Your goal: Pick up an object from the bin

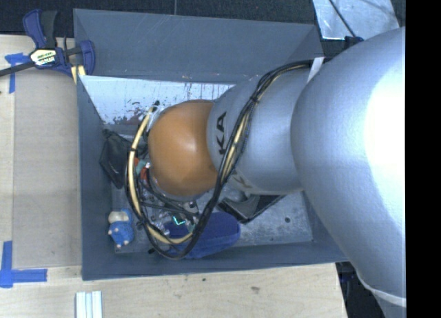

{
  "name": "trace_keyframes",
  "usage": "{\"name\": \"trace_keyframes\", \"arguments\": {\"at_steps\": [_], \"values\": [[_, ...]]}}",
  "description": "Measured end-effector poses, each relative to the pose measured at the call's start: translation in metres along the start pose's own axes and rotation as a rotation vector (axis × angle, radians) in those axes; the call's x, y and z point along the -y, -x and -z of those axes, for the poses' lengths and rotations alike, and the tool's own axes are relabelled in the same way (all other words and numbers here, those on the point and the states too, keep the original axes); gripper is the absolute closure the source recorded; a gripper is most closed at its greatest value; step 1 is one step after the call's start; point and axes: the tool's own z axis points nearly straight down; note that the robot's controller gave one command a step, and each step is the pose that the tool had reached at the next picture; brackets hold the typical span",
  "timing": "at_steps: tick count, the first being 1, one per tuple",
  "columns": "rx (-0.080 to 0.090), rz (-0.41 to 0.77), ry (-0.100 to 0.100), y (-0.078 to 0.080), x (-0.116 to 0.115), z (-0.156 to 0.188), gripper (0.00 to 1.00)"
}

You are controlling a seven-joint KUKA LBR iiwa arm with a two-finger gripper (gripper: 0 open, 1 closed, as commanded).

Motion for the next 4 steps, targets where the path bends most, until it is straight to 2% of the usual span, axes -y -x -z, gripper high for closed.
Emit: {"name": "trace_keyframes", "arguments": {"at_steps": [1, 2, 3, 4], "values": [[0.0, -0.001, 0.0, 0.0, 0.0, 0.0, 0.0], [0.004, 0.251, -0.001, 0.005, -0.015, -0.035, 0.0], [0.0, 0.572, 0.002, -0.005, 0.015, -0.035, 0.0], [-0.002, 0.57, 0.001, -0.005, 0.016, -0.036, 1.0]]}}
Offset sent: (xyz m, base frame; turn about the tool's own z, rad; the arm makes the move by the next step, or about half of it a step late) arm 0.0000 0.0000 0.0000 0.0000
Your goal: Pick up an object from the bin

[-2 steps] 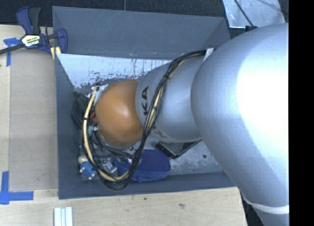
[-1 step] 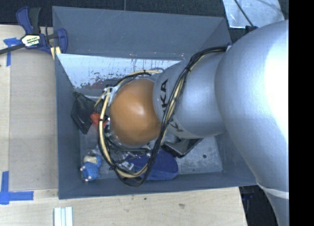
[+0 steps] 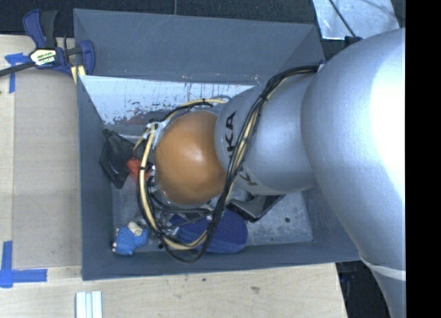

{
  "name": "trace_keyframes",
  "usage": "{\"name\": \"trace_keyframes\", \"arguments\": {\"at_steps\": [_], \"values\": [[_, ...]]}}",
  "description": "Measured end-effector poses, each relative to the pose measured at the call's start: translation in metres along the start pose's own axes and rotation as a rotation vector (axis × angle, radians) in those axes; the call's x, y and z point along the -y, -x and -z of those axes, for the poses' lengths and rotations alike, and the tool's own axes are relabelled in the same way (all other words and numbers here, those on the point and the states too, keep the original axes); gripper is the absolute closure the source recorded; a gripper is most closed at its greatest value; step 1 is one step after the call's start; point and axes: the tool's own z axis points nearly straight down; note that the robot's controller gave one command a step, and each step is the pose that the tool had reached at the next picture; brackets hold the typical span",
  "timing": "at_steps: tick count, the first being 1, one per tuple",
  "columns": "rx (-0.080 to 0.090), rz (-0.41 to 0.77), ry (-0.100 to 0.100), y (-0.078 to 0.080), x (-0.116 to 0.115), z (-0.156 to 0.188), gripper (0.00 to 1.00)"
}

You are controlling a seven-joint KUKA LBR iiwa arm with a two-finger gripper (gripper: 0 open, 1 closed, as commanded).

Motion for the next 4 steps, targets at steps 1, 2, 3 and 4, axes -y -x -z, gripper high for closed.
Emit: {"name": "trace_keyframes", "arguments": {"at_steps": [1, 2, 3, 4], "values": [[0.01, 0.005, -0.007, 0.0, 0.027, 0.153, 1.0], [-0.001, 0.189, 0.002, 0.024, 0.013, 0.085, 1.0], [0.001, 0.187, 0.0, 0.025, 0.014, 0.087, 0.0], [0.003, 0.343, -0.001, 0.078, 0.072, 0.019, 0.0]]}}
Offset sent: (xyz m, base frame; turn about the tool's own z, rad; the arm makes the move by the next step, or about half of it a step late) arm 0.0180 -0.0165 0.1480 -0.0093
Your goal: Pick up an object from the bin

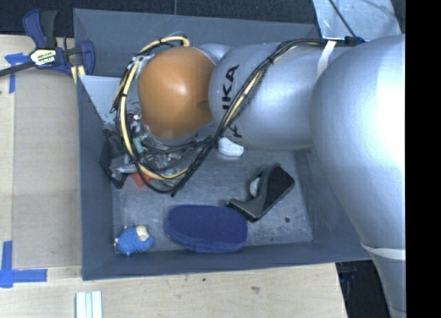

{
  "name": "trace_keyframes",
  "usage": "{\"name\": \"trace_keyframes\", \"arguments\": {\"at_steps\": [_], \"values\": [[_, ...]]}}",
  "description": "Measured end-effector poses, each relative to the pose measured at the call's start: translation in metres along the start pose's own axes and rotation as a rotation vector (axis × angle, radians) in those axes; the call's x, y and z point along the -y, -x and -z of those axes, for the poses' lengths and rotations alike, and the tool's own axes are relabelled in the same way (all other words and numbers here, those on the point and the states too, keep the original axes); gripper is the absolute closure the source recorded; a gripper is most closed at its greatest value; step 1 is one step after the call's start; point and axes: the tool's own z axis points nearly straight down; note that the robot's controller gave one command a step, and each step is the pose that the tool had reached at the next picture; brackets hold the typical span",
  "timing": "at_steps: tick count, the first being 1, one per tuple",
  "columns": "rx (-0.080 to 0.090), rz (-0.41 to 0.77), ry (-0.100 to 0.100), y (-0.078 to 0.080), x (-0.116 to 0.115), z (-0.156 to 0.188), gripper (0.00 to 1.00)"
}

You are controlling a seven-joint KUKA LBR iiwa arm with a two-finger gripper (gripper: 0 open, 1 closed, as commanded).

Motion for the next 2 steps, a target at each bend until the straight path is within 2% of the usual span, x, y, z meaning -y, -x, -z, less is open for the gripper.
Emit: {"name": "trace_keyframes", "arguments": {"at_steps": [1, 2], "values": [[0.002, -0.042, -0.002, 0.0074, 0.033, -0.0198, 0.0], [0.002, -0.042, 0.0, 0.0078, 0.0324, -0.0179, 1.0]]}}
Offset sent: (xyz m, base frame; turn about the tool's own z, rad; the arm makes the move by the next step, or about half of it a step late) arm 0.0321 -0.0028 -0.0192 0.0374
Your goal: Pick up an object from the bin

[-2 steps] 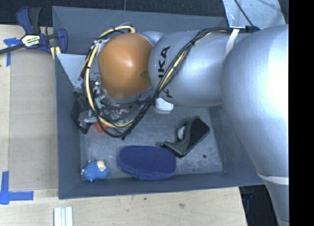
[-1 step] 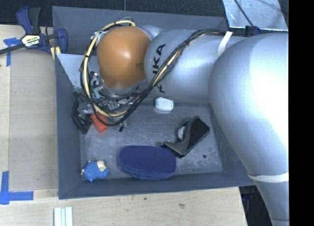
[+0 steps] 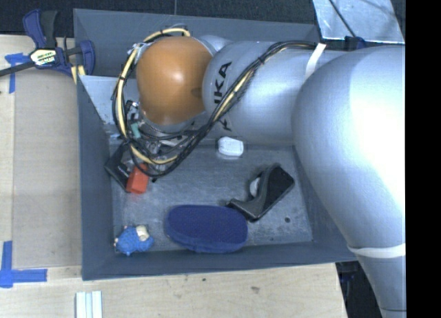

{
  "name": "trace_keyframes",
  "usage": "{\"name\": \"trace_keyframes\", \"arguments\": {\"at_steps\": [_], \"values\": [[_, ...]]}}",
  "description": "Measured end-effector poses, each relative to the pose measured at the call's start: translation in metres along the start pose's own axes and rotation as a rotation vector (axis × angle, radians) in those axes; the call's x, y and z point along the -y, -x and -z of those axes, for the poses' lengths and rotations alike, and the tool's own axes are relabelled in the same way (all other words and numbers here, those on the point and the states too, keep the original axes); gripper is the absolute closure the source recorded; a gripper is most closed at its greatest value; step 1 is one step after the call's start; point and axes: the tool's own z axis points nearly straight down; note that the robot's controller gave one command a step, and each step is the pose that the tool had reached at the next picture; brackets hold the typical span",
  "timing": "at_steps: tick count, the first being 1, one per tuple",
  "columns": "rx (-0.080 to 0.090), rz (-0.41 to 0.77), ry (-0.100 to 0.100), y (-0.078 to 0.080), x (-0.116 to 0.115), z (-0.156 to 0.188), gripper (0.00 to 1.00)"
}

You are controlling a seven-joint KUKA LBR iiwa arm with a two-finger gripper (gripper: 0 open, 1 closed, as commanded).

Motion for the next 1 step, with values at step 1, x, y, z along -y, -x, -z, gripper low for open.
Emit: {"name": "trace_keyframes", "arguments": {"at_steps": [1], "values": [[0.004, 0.012, -0.007, -0.0124, -0.037, 0.1315, 1.0]]}}
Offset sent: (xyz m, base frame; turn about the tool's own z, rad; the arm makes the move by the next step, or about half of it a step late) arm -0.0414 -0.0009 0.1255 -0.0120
